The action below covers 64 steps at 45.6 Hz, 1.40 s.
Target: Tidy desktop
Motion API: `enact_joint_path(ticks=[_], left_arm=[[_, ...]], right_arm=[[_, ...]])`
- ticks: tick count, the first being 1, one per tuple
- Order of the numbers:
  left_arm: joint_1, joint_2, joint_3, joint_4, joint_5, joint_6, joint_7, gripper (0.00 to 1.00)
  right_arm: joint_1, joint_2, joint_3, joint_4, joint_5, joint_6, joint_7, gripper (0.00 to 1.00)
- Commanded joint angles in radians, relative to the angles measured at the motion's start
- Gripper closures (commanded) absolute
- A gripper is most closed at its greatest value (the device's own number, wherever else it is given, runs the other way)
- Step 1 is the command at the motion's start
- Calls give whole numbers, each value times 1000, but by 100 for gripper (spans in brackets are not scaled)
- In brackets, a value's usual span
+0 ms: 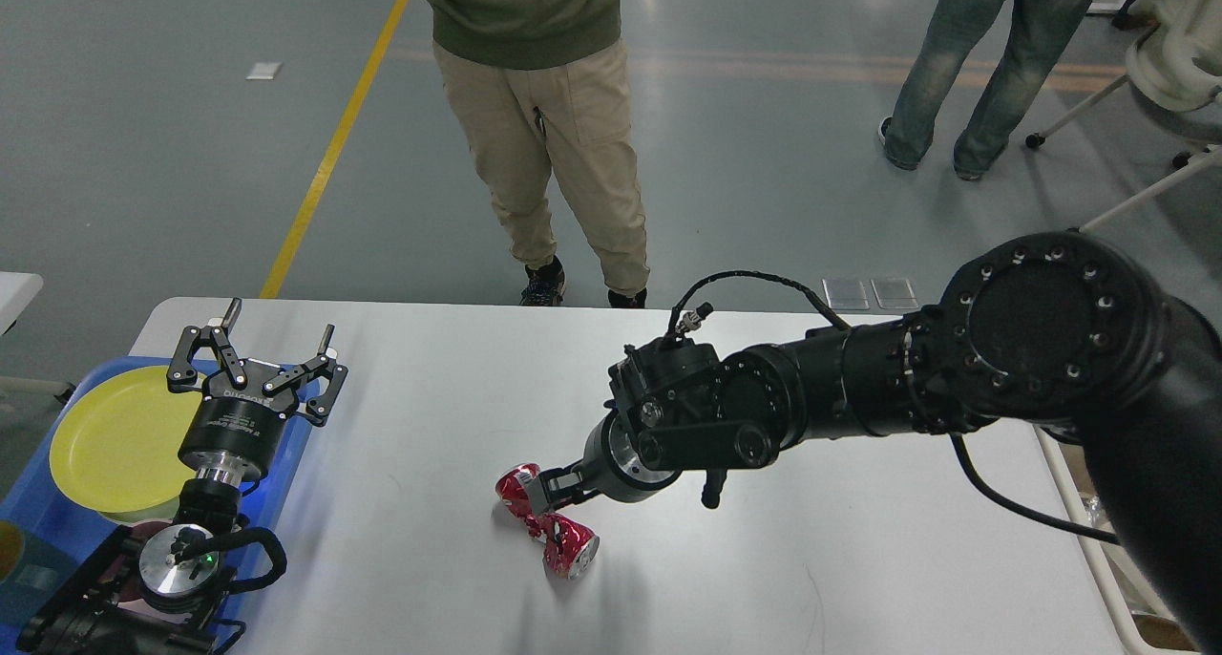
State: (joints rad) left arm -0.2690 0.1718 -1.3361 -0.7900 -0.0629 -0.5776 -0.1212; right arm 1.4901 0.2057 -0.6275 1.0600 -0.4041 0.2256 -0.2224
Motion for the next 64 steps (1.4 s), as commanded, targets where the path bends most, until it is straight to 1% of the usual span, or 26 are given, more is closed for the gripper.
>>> enact_joint_path(ticks=[1,5,9,15,25,30,48,50,57,64], left_arm=[[1,0,0,0,0,-1,0,4],[1,0,0,0,0,-1,0,4],[1,0,0,0,0,-1,2,4],[1,0,0,0,0,-1,2,4],[1,0,0,0,0,-1,2,4],[-1,0,0,0,0,-1,0,4],[1,0,0,0,0,-1,2,4],[1,0,0,0,0,-1,0,4],[-1,0,0,0,0,-1,0,4],[-1,0,0,0,0,-1,0,4]], right_arm=[[-54,-2,28,-11,-15,-52,0,15],[-97,-2,35,-31,-16,-83,0,15],[-140,-3,37,-32,-16,-120,0,18],[-195,-6,37,-38,-19,-173,0,18],[-287,-14,88,-80,-44,-180,0,18],[-300,-16,88,-80,-47,-199,0,18],[-310,-16,89,-83,-47,-210,0,18],[-314,-16,89,-83,-47,-210,2,21],[-320,-16,88,-84,-48,-210,2,26],[-324,-16,88,-87,-48,-210,0,38]])
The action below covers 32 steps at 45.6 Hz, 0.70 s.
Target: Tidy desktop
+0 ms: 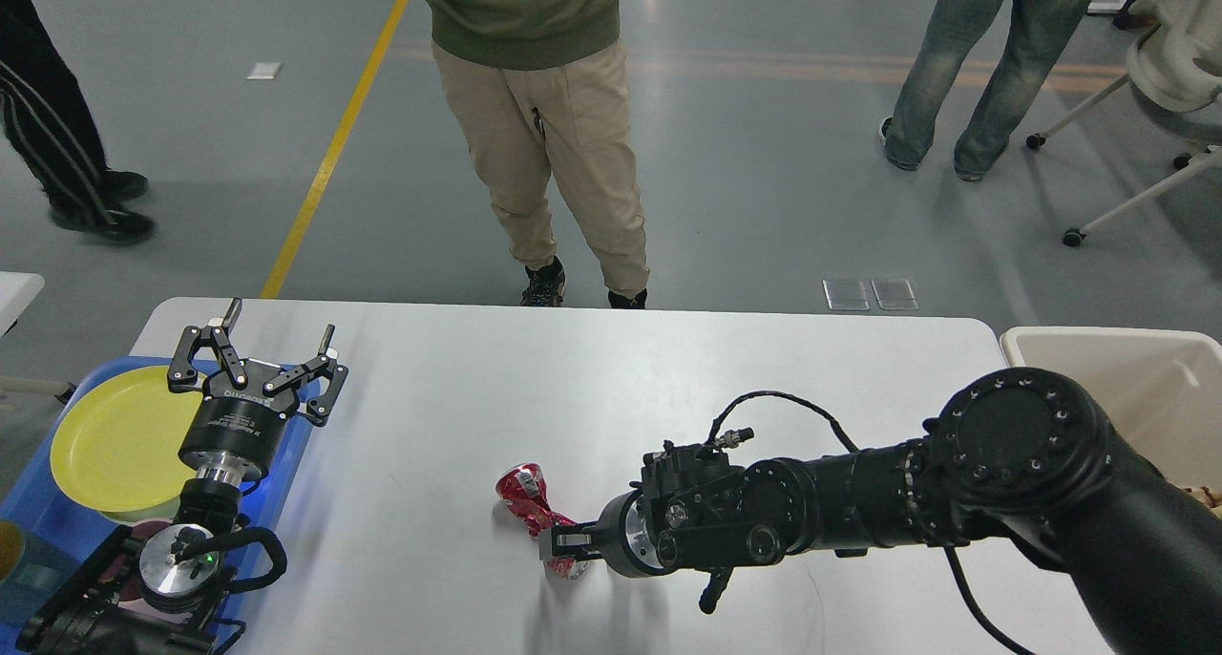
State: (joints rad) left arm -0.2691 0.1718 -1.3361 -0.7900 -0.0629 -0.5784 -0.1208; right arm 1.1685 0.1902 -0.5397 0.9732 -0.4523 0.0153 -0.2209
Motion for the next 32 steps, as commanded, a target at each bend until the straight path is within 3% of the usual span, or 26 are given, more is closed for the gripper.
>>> enact_joint_path(ticks=[1,6,10,18,21,32], left_arm=[[-1,0,0,0,0,0,0,4],[-1,0,0,0,0,0,0,4],[-1,0,0,0,0,0,1,4],[-1,0,0,0,0,0,1,4],[-1,0,0,0,0,0,0,4],[-1,0,0,0,0,0,1,4]], right_arm=[[-3,0,0,-1,0,0,0,40],[-3,0,0,-1,0,0,-1,51],[-6,0,-2,-2,0,0,0,68],[-10,0,-3,-1,3,-1,-1,86],[-12,0,-5,1,4,-1,-1,100],[-13,2,-6,1,14,-11,-31,100]])
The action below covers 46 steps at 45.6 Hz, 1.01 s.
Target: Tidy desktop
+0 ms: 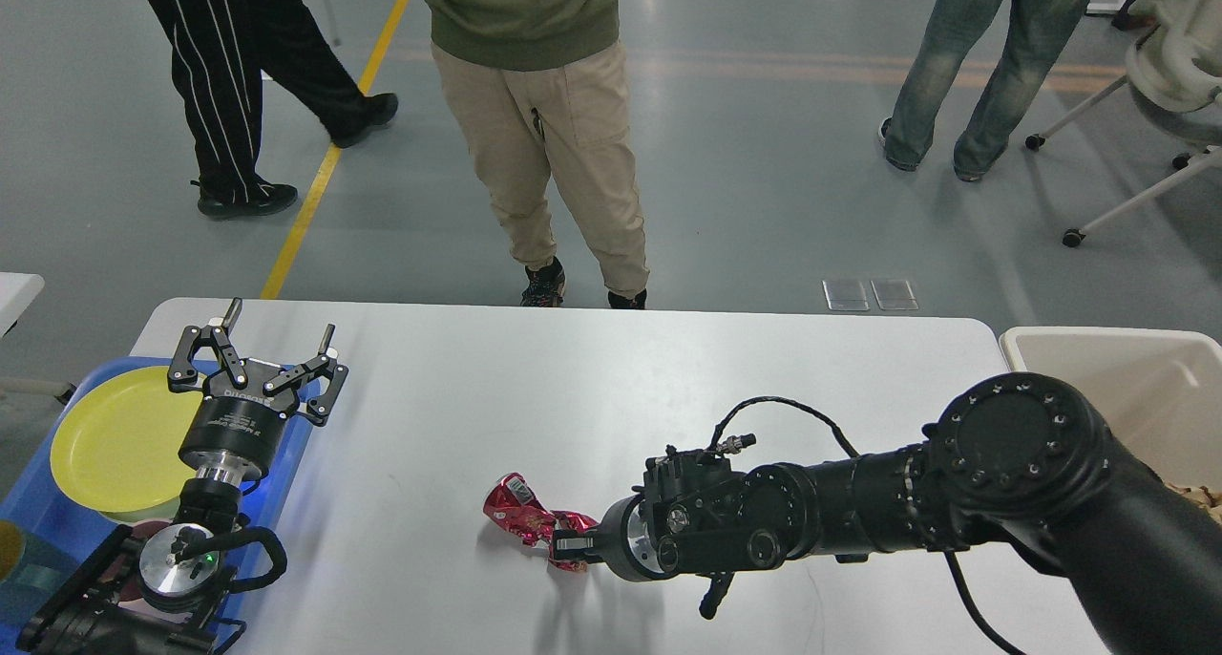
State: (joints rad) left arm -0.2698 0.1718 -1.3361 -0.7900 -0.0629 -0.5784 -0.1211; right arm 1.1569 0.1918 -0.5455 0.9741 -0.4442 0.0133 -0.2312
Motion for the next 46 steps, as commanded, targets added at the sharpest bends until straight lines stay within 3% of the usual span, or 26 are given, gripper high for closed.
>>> enact_joint_path(ticks=[1,9,18,25,32,42,46], left_arm=[[0,0,0,0,0,0,1,4],[0,0,0,0,0,0,1,4],[1,0,0,0,0,0,0,4],[0,0,0,0,0,0,0,4],[0,0,0,0,0,0,1,4],[1,0,0,0,0,0,0,4],[0,0,0,0,0,0,0,4]], right_arm=[[-2,0,-1,-2,7,-15,-23,100],[0,2,-13,0,12,-49,-56,100],[44,-11,-14,23,54,-35,-54,100],[130,-90,-31,90,134,2,-46,100],[243,-141,-34,161,208,82,-45,100],[489,-267,-48,244,346,390,-46,100],[575,-322,-77,304,348,454,-48,100]])
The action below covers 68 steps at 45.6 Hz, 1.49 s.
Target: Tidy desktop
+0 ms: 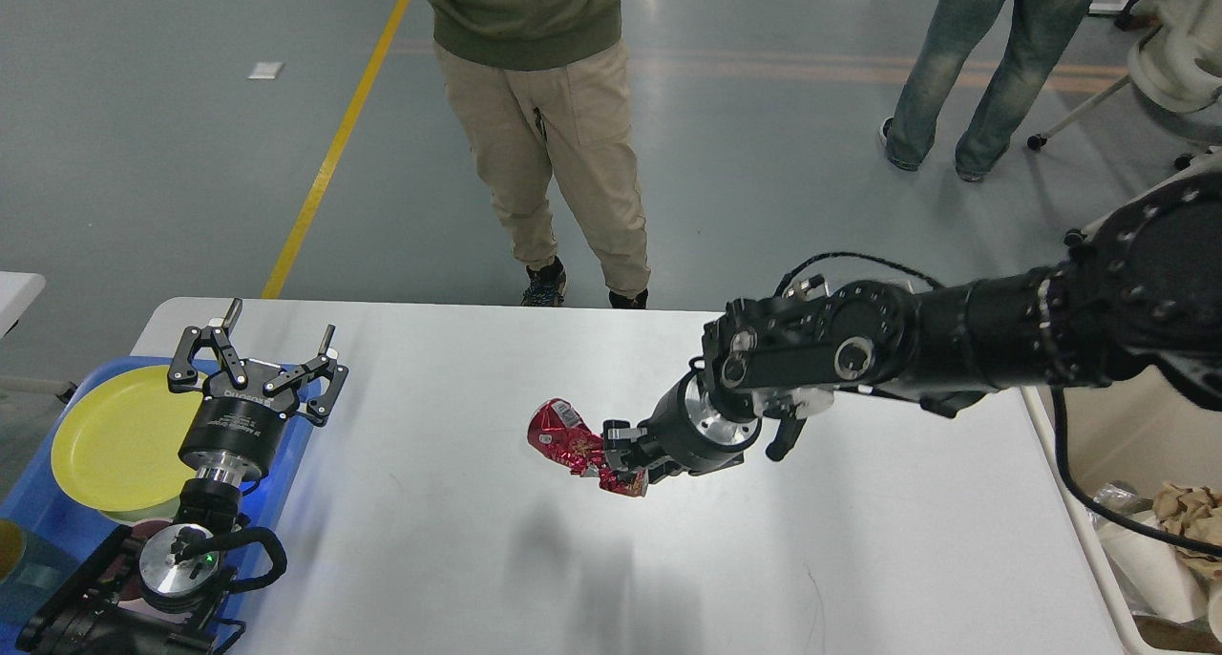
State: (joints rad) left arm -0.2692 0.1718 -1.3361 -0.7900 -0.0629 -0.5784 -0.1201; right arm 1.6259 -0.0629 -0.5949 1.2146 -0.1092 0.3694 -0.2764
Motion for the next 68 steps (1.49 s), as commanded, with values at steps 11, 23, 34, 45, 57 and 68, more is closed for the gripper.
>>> enact_joint_path(ticks=[11,23,34,45,57,68], left_arm=[[-1,0,0,0,0,0,-1,4],[1,0,0,0,0,0,-1,4],[1,0,0,0,0,0,-1,4],[1,0,0,0,0,0,-1,4],[1,0,0,0,0,0,-1,4],[-1,0,0,0,0,0,-1,4]], right_arm=[[380,-175,-178,284,55,117,-1,100],[623,-187,-440,431,103,108,150,100],[658,-183,-574,433,138,114,187,100],[658,-181,-573,433,144,111,187,100],[666,-180,-574,434,144,126,186,100],[775,-189,-580,430,146,299,184,35]])
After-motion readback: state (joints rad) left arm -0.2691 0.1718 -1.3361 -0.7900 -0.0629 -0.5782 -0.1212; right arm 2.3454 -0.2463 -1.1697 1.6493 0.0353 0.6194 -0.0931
